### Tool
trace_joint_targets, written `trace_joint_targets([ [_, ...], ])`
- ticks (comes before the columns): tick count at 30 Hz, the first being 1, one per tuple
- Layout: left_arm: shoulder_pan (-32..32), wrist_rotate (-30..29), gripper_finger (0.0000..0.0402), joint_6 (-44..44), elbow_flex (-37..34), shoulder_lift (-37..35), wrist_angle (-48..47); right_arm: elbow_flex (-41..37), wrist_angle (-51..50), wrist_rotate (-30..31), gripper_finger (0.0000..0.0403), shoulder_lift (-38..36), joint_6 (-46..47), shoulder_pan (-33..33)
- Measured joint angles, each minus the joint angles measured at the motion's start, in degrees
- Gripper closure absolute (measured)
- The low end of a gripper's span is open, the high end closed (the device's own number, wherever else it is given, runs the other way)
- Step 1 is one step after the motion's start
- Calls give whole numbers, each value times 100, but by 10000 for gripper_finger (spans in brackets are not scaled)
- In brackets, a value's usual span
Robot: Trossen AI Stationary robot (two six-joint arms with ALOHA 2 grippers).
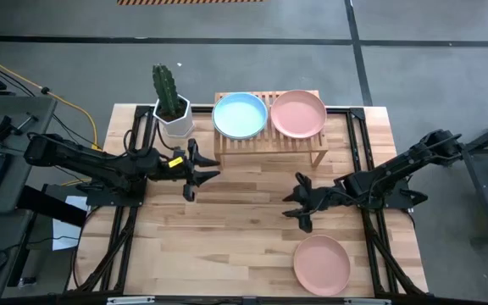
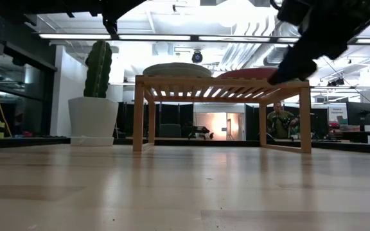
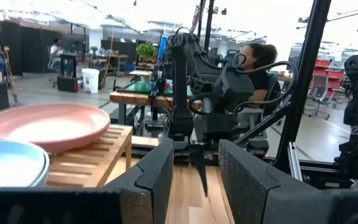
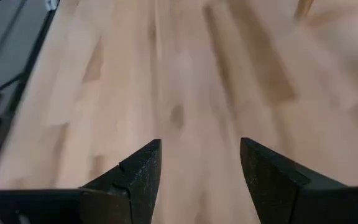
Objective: Place and stack plates onto a shelf
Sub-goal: Stack the light red plate on top of the light red plate on the shelf
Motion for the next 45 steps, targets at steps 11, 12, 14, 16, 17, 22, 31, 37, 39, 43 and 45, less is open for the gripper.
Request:
trace_joint_targets([
  [11, 0, -78, 284, -267, 0, 185, -477, 0, -1054, -1313, 204, 0, 2399, 651],
  [12, 0, -91, 284, -267, 4, 236, -478, 0, -1195, -1302, 204, 0, 2632, 760],
  [14, 0, -96, 284, -267, 4, 332, -468, 0, -1454, -1241, 204, 0, 3101, 974],
  [16, 0, -99, 284, -215, 4, 430, -333, 0, -1726, -1125, 204, 0, 3512, 1203],
  [17, 0, -101, 284, -179, 4, 475, -260, 0, -1852, -1056, 204, 0, 3710, 1310],
  [22, 2, -104, 284, -168, 4, 609, -139, 0, -2337, -677, 204, 0, 4539, 1759],
  [31, 2, -102, 284, -164, 4, 621, -140, 0, -2568, -535, 204, 281, 4947, 2143],
  [37, 2, -102, 284, -162, 4, 621, -139, 0, -2562, -641, 204, 765, 4919, 2146],
  [39, 2, -102, 284, -162, 4, 621, -140, 0, -2554, -726, 204, 870, 4911, 2149],
  [43, 2, -100, 284, -162, 4, 621, -140, 0, -2550, -751, 204, 1004, 4903, 2149],
  [45, 2, -100, 284, -162, 4, 621, -140, 0, -2553, -742, 204, 1037, 4903, 2149],
])
